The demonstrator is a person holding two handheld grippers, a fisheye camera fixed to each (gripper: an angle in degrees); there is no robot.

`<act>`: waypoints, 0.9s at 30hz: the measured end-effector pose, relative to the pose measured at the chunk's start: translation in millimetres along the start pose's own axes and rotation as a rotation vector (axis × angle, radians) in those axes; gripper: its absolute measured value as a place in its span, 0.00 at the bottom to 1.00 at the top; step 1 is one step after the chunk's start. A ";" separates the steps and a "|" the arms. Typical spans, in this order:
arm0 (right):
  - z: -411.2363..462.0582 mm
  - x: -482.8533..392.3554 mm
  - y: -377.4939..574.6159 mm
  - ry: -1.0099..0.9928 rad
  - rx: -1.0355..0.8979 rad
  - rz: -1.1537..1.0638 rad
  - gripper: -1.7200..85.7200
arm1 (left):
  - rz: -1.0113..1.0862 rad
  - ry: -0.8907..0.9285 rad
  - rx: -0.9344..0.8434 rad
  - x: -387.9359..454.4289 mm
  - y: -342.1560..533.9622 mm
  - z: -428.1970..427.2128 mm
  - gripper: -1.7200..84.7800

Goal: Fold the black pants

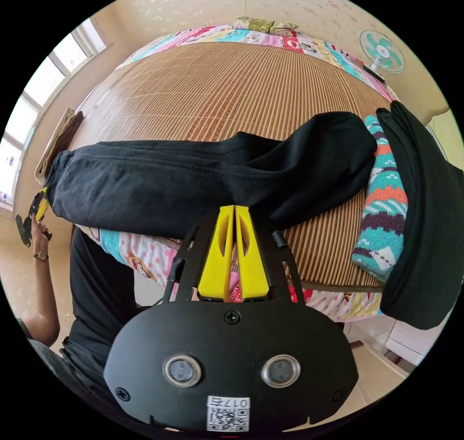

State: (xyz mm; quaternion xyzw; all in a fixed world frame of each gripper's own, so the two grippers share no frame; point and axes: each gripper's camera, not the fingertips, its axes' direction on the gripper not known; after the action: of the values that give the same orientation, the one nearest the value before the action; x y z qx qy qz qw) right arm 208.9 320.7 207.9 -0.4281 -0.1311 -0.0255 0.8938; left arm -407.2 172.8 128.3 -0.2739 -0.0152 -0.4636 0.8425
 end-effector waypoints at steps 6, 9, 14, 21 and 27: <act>-28.3 18.1 2.7 -0.095 0.062 0.071 0.02 | 0.475 0.347 0.124 72.1 -50.1 -74.4 0.07; -48.6 6.3 13.5 -0.075 0.126 0.026 0.02 | 0.487 0.454 0.243 45.5 -82.1 -120.2 0.07; -65.8 11.2 39.5 -0.125 0.209 0.065 0.03 | 0.237 0.141 0.282 -45.3 -105.4 -123.5 0.08; -59.2 86.5 57.1 -0.278 0.334 0.357 0.09 | -0.079 0.302 0.349 -147.0 -33.5 -132.4 0.12; -52.5 109.0 -4.9 -0.141 0.403 0.372 0.14 | 0.193 0.370 0.157 -82.8 2.2 -115.4 0.12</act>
State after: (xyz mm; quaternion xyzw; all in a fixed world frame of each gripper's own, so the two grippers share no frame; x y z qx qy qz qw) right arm 324.4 284.3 208.1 -0.2593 -0.1144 0.1955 0.9388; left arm -479.0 182.9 6.2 -0.1178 0.1297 -0.4207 0.8901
